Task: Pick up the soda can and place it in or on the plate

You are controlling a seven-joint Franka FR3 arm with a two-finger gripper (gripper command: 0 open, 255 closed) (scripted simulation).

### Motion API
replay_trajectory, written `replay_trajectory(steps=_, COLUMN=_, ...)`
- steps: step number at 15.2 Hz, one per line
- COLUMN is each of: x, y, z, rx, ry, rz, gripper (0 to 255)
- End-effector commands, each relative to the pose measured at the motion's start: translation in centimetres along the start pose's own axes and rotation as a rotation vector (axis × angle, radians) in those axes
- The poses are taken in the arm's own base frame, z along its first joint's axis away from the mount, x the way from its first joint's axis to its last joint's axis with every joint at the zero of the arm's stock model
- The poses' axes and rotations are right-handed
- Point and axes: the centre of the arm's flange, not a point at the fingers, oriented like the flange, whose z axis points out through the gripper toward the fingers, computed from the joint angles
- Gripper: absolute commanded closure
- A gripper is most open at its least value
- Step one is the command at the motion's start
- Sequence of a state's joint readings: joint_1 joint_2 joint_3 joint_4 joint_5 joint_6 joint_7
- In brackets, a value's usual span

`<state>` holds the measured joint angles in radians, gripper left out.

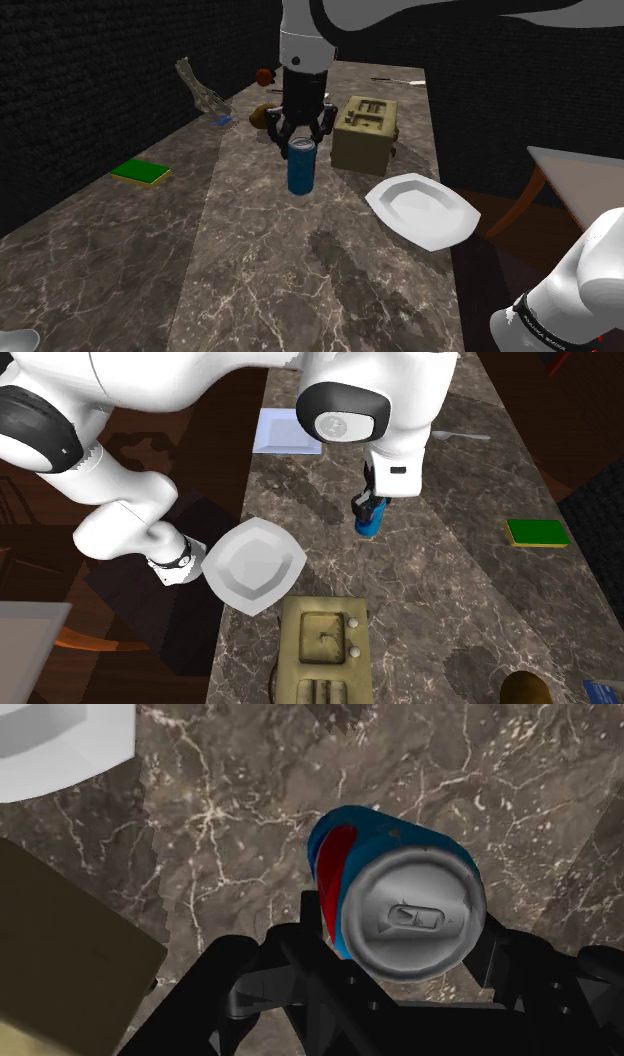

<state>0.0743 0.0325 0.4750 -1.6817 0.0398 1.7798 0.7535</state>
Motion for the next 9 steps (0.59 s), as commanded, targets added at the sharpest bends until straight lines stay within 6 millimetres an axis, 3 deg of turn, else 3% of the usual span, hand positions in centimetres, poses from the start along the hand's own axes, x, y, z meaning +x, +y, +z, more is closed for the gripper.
replay_trajectory(steps=1, x=0.1, y=0.0, z=-1.1, rx=0.0, ry=0.0, rz=0.0, gripper=255)
replay_trajectory(steps=3, x=0.1, y=-0.1, z=-2.1, rx=0.0, ry=0.0, rz=0.0, gripper=255)
replay_trajectory(steps=9, x=-3.4, y=6.8, z=-3.7, rx=0.0, ry=0.0, rz=0.0, gripper=255)
